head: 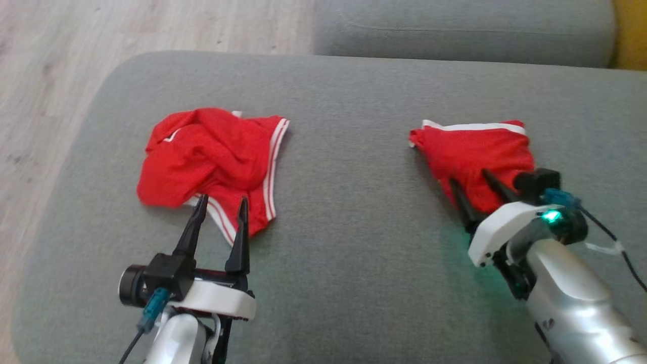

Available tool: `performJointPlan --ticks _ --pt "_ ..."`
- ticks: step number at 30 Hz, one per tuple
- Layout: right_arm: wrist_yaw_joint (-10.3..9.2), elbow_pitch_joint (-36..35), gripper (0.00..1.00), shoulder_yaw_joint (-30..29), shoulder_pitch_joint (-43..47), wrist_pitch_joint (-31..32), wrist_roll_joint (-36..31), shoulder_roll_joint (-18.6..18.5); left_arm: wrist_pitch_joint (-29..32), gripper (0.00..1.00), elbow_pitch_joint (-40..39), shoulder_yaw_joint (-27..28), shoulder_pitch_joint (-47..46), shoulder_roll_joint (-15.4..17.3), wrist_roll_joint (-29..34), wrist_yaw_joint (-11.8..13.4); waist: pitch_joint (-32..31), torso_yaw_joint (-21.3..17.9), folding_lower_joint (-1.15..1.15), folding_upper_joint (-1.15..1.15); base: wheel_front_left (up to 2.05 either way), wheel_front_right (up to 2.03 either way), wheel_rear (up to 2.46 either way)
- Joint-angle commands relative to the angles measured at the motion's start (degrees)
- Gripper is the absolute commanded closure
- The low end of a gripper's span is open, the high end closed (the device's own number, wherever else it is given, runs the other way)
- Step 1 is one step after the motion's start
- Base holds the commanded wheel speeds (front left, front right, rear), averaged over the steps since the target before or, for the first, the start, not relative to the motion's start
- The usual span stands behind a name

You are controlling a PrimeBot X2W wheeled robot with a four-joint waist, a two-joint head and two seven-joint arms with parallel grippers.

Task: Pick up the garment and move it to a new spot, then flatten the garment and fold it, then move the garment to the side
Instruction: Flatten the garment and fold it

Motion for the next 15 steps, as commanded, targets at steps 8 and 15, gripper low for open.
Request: performJointPlan --ticks 8,15 --pt "0.37 -4.9 0.0 -11.1 2.5 -7.3 -5.2 1.2 -0.3 0.0 -4.8 2.9 -1.1 0.1 0.4 0.0 -1.3 -6.4 0.0 0.0 0.0 0.0 0.0" --pt "0.37 -21.2 0.0 -23.9 14.4 -7.4 -14.2 7.0 -0.3 0.0 -6.9 2.6 0.2 0.1 0.0 0.3 -1.2 -10.4 0.0 0.0 0.0 0.0 0.0"
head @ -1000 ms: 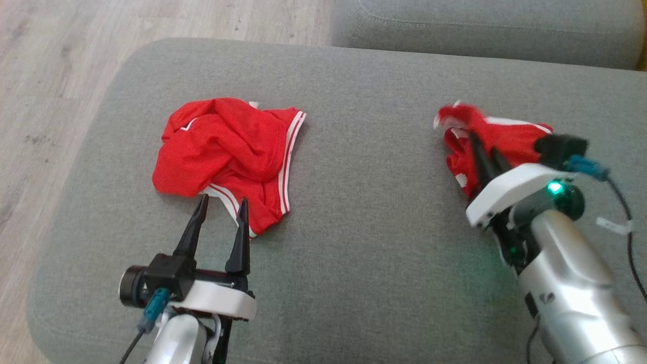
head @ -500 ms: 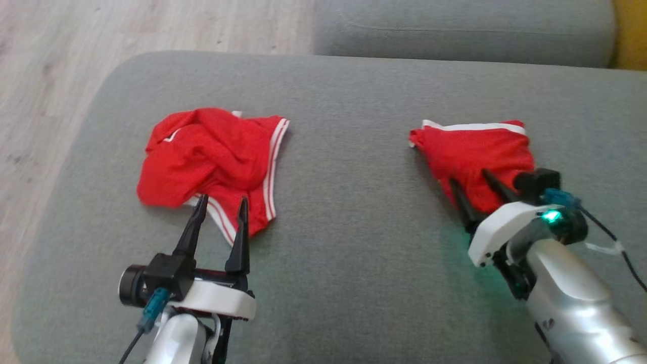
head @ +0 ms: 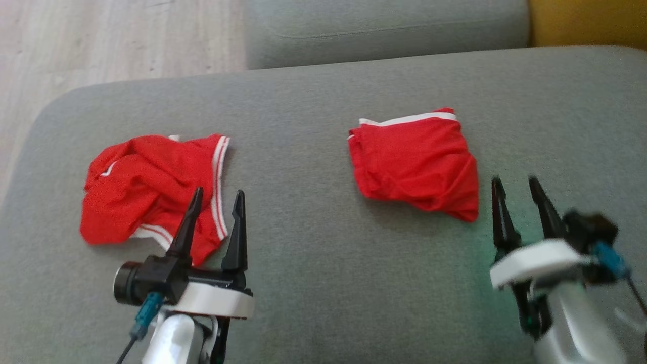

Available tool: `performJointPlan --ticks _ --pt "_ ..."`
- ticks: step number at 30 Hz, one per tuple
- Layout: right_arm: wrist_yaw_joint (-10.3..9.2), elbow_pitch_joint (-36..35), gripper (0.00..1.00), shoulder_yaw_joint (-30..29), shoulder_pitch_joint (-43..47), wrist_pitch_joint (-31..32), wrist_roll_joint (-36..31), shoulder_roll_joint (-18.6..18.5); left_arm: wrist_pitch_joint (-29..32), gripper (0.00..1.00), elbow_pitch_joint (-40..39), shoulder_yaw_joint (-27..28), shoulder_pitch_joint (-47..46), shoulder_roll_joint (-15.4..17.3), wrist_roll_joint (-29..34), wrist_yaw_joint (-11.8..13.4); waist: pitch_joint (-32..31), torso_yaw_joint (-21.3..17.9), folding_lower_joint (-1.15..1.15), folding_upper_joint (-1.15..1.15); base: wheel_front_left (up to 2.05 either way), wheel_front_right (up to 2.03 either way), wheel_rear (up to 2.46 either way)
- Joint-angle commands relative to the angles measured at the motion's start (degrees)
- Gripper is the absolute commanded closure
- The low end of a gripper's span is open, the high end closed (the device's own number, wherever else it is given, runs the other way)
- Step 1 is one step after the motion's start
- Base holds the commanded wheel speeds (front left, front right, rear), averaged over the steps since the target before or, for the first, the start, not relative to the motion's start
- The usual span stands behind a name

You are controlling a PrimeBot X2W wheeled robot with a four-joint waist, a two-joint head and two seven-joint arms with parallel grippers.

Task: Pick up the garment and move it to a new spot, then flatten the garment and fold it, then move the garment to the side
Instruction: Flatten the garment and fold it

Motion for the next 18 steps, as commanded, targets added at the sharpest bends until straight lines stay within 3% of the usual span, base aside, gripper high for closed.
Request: performJointPlan --ticks 1,8,14,15,16,18 --pt "0.37 -5.7 0.0 -1.3 2.4 -0.6 -2.2 1.9 -0.3 0.0 -2.2 1.6 -0.6 0.1 -0.4 0.4 0.2 -1.6 0.0 0.0 0.0 0.0 0.0" --pt "0.37 -12.6 0.0 -3.3 6.7 -0.6 -4.4 3.3 -0.3 0.0 -2.3 0.9 -0.8 0.1 -0.5 0.3 1.3 -2.3 0.0 0.0 0.0 0.0 0.0" --pt "0.37 -15.9 0.0 -3.6 3.3 1.0 -4.3 3.3 -0.3 0.0 -2.4 0.0 -2.5 0.1 -0.2 -0.2 4.8 -0.1 0.0 0.0 0.0 0.0 0.0" --pt "0.37 -16.0 0.21 -3.9 2.3 1.5 -4.2 3.4 -0.3 0.0 -2.4 -0.2 -2.9 0.1 -0.2 -0.2 5.6 0.5 0.0 0.0 0.0 0.0 0.0" --pt "0.37 -15.9 1.0 -4.0 1.2 2.1 -4.1 3.4 -0.3 0.0 -2.3 -0.2 -3.2 0.1 -0.2 -0.3 6.3 1.1 0.0 0.0 0.0 0.0 0.0" --pt "0.37 -15.5 1.0 -4.8 -1.4 3.6 -5.5 3.4 -0.3 0.0 -2.3 -0.5 -3.9 0.1 -0.2 -0.4 7.9 2.4 0.0 0.0 0.0 0.0 0.0"
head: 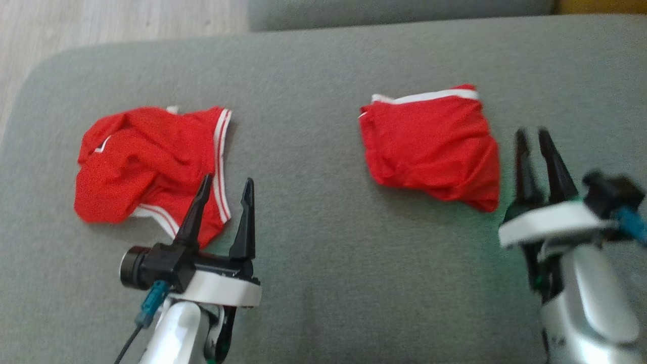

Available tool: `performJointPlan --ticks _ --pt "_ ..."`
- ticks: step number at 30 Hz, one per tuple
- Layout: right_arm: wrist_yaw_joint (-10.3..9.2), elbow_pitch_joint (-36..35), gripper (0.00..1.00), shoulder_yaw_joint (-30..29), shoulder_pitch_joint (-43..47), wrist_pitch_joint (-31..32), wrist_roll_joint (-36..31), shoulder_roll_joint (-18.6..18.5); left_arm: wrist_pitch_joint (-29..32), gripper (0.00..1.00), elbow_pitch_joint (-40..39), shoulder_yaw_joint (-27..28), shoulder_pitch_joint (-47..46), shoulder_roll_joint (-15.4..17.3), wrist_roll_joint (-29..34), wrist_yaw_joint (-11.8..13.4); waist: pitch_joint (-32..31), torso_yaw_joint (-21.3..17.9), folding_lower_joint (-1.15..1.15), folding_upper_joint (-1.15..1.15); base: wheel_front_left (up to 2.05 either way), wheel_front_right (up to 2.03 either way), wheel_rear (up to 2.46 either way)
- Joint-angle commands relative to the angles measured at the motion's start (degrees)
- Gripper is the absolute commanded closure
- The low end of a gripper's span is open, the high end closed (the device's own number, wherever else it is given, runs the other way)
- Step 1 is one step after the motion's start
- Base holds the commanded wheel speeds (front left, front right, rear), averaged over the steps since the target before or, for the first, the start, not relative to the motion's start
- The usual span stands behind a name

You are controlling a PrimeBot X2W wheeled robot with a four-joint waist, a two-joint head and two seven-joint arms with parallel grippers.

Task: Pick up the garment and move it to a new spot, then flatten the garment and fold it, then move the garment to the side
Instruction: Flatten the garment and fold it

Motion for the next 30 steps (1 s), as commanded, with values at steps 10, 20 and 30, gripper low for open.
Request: performJointPlan --ticks 10,20,30 --pt "0.37 13.4 1.0 -6.4 -17.0 6.4 -7.2 -0.1 -0.3 0.0 -1.7 -0.1 -5.2 0.1 -0.7 -0.8 8.2 7.9 0.0 0.0 0.0 0.0 0.0" --pt "0.37 30.2 1.0 -9.5 -21.9 1.0 -15.9 -0.2 -0.3 0.0 -1.1 -0.7 -6.0 0.1 -1.2 -0.5 8.0 9.6 0.0 0.0 0.0 0.0 0.0" --pt "0.37 31.1 1.0 12.8 -22.1 -3.8 -1.7 -0.1 -0.3 0.0 -0.8 -1.2 -5.6 0.1 -1.5 0.1 5.8 8.5 0.0 0.0 0.0 0.0 0.0"
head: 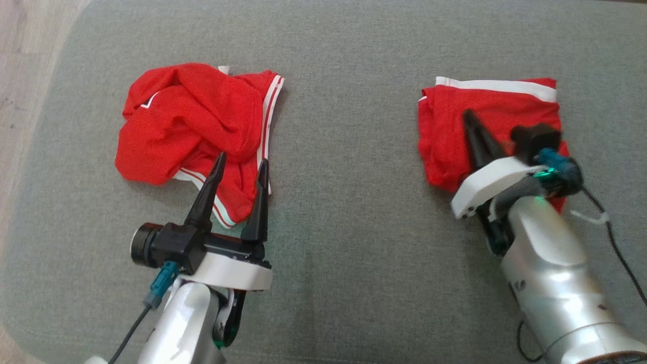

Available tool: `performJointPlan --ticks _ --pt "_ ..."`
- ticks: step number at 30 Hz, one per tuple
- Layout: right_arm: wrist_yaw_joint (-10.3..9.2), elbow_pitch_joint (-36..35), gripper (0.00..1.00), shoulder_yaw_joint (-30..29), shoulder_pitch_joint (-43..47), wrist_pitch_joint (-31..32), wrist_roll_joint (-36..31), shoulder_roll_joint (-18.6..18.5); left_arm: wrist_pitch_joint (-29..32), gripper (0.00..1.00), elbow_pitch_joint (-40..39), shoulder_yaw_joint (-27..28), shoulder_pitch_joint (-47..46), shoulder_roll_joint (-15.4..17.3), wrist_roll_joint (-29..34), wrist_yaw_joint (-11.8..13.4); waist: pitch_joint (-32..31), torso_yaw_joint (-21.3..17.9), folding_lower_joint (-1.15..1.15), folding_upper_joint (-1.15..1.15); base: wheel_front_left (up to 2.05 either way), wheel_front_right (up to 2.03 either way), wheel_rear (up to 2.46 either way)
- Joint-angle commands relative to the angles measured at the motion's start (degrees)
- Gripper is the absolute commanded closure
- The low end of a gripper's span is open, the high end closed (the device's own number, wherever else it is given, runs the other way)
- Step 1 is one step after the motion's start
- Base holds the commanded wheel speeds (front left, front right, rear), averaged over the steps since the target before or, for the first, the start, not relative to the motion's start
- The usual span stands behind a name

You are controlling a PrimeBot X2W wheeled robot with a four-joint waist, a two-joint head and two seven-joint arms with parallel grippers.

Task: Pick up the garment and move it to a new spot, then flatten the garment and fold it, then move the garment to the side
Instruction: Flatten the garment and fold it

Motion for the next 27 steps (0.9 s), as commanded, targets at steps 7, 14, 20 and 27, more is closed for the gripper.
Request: performJointPlan --ticks 7,14,20,27 --pt "0.37 5.5 1.0 6.6 0.2 3.6 1.2 0.6 -0.3 0.0 -1.4 1.6 -1.3 0.1 -0.6 0.5 -0.6 -0.1 0.0 0.0 0.0 0.0 0.0" --pt "0.37 5.4 1.0 6.1 0.1 0.5 4.0 0.6 -0.3 0.0 -1.1 2.4 -0.7 0.1 -0.4 0.5 -3.0 -1.4 0.0 0.0 0.0 0.0 0.0" --pt "0.37 -1.2 1.0 1.6 2.8 -0.9 4.2 0.6 -0.3 0.0 -1.5 3.5 0.8 0.1 0.0 0.7 -6.2 -4.2 0.0 0.0 0.0 0.0 0.0" --pt "0.37 -14.8 1.0 -5.5 13.1 -0.9 2.6 0.6 -0.3 0.0 -1.6 4.5 3.0 0.1 0.0 0.9 -9.4 -7.8 0.0 0.0 0.0 0.0 0.0"
